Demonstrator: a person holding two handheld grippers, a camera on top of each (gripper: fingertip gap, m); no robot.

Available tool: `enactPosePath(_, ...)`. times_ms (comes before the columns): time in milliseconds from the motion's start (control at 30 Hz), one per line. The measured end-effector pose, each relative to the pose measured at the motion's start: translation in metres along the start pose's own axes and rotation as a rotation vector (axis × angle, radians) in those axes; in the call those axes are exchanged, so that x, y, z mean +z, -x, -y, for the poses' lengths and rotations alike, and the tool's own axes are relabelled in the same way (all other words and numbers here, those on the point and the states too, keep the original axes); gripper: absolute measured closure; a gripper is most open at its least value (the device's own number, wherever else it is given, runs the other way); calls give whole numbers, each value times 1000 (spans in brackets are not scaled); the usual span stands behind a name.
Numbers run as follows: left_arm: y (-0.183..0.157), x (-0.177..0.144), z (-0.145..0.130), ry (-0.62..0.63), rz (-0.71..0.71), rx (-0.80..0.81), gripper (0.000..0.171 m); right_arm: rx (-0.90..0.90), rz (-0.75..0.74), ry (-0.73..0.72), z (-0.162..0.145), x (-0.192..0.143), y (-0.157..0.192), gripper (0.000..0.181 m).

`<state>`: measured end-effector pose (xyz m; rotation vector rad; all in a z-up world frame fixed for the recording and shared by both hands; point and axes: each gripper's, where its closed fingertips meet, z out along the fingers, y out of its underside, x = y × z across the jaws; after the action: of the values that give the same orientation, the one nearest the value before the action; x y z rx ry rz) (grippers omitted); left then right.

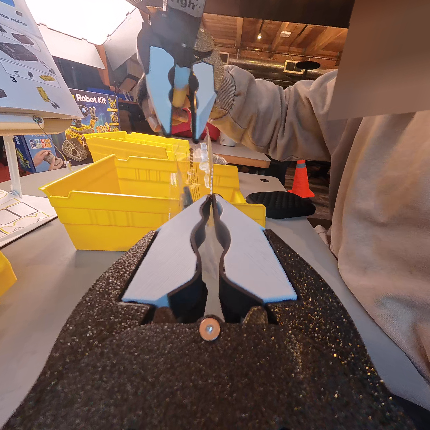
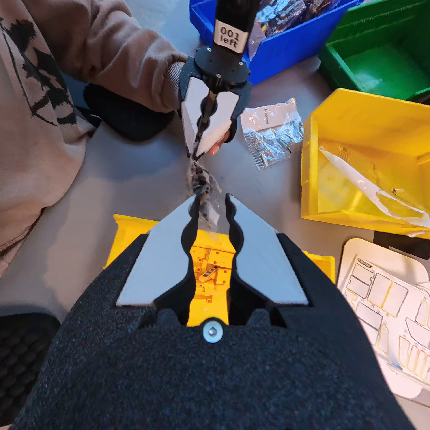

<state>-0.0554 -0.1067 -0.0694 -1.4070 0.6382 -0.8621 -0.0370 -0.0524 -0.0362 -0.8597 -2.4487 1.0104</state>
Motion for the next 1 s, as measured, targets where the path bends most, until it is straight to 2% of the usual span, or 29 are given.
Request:
enactPosePath(67, 0, -1, 2, -2, 5, 6, 171, 45, -44, 55, -17, -11, -16, 160)
enactPosePath(100, 0, -1, 3, -4, 6, 8, 171, 62, -71, 163, -41, -17, -26, 160)
enactPosePath(167, 0, -2, 4, -8, 7, 13, 171, 67, -112, 486, -108, -30, -38, 160)
enactPosePath(233, -1, -2, 5, -6, 6, 19, 171, 137, -77, 804, -173, -40, -29, 156)
enactPosePath(267, -2, -1, 5, -5, 5, 22, 171, 173, -51, 904, -197, -40, -22, 154)
enactPosePath(333, -3, -1, 6, -4, 2, 26, 171, 248, -38, 1048, -234, -38, -14, 154)
enactPosePath(400, -4, 0, 6, -2, -1, 27, 171, 296, -56, 1143, -256, -40, -12, 154)
enactPosePath(500, -4, 0, 5, -1, -3, 25, 171, 387, -65, 1171, -262, -35, -10, 155)
enactPosePath(633, -5, 1, 4, 4, -8, 22, 171, 395, -43, 1254, -271, -34, -8, 157)
enactPosePath(667, -5, 1, 4, 5, -7, 23, 171, 413, -19, 1256, -271, -33, -5, 162)
enactPosePath(767, -5, 1, 5, 4, -6, 27, 171, 426, 8, 1256, -271, -33, -5, 163)
enactPosePath(800, -5, 1, 5, 3, -6, 27, 171, 422, 13, 1252, -270, -33, -5, 164)
enactPosePath(900, -6, 0, 6, 2, -7, 28, 171, 420, 8, 1210, -270, -31, -7, 181)
enactPosePath(1000, -7, 1, 6, 3, -9, 30, 171, 463, 24, 1082, -257, -21, -5, 181)
